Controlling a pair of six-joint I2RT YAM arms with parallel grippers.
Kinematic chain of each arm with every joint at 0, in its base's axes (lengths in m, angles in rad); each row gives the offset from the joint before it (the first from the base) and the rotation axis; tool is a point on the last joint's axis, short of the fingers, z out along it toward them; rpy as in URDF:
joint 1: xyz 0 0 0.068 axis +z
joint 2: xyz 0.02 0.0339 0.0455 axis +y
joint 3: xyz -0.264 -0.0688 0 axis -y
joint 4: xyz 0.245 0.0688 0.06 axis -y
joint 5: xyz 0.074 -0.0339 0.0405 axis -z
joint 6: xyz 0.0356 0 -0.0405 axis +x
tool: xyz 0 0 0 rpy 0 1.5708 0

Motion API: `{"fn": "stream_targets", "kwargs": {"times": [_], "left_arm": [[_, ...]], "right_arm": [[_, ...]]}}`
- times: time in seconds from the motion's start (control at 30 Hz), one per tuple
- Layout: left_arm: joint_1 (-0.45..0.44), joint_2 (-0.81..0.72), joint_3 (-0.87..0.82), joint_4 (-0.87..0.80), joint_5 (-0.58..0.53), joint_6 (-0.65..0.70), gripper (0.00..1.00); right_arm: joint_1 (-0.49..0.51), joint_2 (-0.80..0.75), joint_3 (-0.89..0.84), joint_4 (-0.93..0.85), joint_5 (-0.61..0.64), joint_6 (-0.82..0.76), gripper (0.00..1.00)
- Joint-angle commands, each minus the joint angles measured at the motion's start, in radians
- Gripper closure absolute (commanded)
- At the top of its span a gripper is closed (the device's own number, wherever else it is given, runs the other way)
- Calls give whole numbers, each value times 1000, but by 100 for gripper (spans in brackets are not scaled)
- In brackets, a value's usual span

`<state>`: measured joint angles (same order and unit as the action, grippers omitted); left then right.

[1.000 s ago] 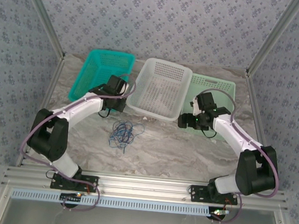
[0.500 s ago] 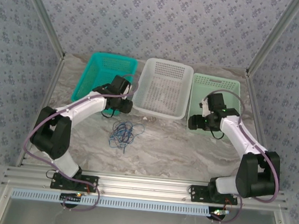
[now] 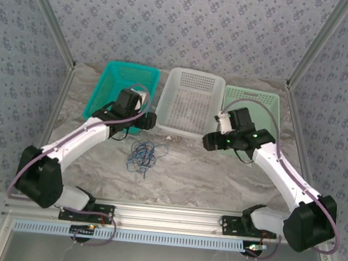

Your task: Untangle the cables

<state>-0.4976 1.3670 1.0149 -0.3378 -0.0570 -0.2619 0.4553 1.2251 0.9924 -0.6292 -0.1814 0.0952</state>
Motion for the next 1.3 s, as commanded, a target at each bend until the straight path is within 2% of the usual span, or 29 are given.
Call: {"fn": "stream_targets", "kwargs": {"times": [0.0, 0.1, 0.2, 0.33, 0.57, 1.07, 1.27], "left_arm": [[10, -88, -55, 96, -50, -36, 9], [32, -145, -97, 106, -64, -56, 6], [54, -183, -133, 108, -64, -76, 5], [60, -224, -174, 104, -61, -93, 4], [60, -321, -246, 111, -63, -87, 2], [14, -472, -390, 195, -25, -82, 1], [-9, -525, -411, 185, -44, -66, 0]], "right_arm": [[100, 69, 58, 84, -47, 64, 21], [177, 190, 114, 95, -75, 90, 25], [231, 323, 175, 91, -117, 132, 34], [306, 452, 237, 95, -96, 180, 40], [375, 537, 244, 136, -31, 273, 40], [441, 676, 226, 294, 207, 476, 40], [504, 697, 246, 227, 325, 538, 45]]}}
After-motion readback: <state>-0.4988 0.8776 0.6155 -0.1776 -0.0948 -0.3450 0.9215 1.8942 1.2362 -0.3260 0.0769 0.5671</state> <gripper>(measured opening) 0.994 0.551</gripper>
